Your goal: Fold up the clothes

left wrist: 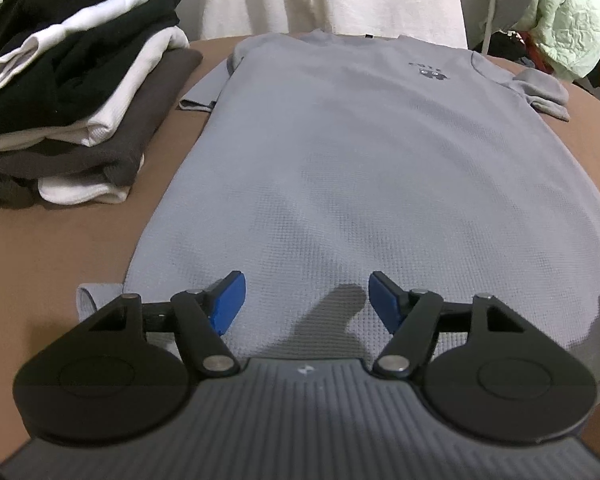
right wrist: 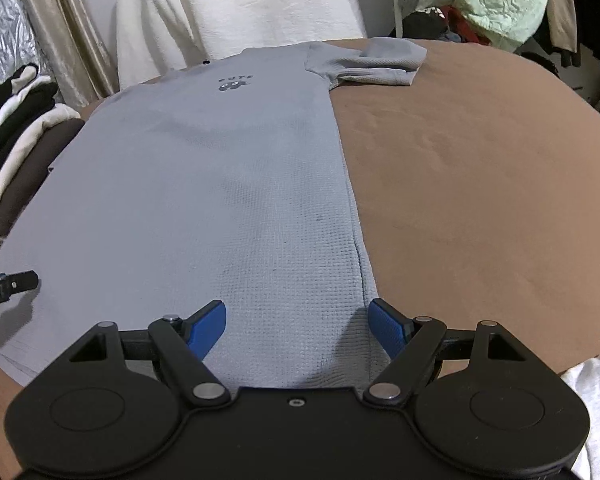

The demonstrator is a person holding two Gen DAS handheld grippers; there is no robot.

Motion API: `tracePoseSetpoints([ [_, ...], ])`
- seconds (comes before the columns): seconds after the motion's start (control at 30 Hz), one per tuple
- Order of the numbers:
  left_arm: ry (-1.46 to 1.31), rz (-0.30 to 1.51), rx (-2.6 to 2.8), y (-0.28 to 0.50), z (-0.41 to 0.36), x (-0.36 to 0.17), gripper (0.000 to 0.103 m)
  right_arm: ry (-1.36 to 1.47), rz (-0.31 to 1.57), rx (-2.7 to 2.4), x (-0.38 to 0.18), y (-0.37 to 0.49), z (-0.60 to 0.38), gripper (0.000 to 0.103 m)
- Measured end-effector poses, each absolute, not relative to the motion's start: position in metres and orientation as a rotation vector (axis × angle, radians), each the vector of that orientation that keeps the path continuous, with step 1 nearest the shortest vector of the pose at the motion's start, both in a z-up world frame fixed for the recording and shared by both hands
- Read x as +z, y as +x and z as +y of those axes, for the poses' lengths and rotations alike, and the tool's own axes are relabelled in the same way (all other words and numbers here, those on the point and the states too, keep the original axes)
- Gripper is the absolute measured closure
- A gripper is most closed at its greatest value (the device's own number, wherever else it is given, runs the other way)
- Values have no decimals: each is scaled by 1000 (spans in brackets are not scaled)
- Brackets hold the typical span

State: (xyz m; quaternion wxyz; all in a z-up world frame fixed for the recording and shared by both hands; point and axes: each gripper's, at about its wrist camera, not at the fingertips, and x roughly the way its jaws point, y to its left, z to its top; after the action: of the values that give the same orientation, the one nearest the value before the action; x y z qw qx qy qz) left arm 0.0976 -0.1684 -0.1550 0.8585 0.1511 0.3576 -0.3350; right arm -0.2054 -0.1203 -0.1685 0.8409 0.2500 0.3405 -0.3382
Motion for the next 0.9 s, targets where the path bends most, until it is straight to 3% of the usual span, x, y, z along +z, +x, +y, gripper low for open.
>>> tracePoseSetpoints([
  [0.17,367,778,-691,95,-157,-152,34,516,714,-730,-159,-214,-128,21],
  [0.4,550,591,-735,77,-137,-136,33,455,679,-764,-124,-226,-140,21],
  [0.57,247,829,-784,111,-115,-150,33,497,646,-781,-124,-217,-139,21],
  [0.63,187,850,-787,120,-113,-151,33,511,635,-786,-128,-211,-136,21],
  [0.8,105,948,-799,130,-101,-163,33,349,632,-833,-123,-196,-107,35],
  [0.9,94,930,-774,134,-97,-162,33,302,651,-804,-112,-190,-98,35],
])
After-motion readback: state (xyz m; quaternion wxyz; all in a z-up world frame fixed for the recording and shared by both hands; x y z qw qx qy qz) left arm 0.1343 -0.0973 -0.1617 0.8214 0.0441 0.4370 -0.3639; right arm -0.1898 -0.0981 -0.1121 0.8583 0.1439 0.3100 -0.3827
